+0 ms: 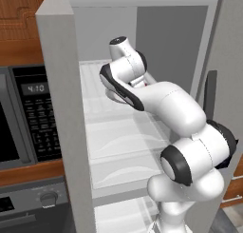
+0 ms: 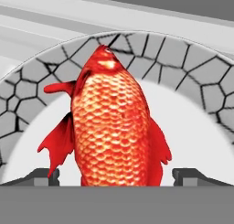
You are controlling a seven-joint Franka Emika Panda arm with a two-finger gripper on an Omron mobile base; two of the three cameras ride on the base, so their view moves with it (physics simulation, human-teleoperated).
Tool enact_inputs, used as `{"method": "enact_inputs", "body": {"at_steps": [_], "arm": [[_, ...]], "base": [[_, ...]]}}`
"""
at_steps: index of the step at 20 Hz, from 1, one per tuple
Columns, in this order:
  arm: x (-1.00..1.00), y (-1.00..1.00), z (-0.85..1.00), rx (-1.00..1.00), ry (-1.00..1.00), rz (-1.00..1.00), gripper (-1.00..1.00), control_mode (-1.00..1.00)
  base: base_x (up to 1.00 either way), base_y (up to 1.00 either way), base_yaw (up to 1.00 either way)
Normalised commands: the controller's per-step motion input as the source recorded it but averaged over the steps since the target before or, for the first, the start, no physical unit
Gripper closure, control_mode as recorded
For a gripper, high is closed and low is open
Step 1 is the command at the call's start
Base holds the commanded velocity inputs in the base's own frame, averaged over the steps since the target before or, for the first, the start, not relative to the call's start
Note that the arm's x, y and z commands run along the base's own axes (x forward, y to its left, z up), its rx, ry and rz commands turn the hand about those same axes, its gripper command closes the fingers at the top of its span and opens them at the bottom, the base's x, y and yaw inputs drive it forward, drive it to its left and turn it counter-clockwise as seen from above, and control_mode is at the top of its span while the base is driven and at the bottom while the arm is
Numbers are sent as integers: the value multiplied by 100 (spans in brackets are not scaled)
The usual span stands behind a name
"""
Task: Retrieve the fish from the fridge and place it on the saucepan with marinade on the stove.
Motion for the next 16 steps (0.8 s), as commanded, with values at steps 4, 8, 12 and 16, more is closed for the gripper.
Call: {"method": "enact_inputs", "body": {"at_steps": [4,8,12,16], "arm": [[1,4,-21,0,0,0,100,-100],[0,0,0,0,0,0,100,-100],[0,0,0,0,-2,0,100,-100],[0,1,-3,0,-4,0,100,-100]], "base": [[0,0,0],[0,0,0],[0,0,0],[0,0,0]]}}
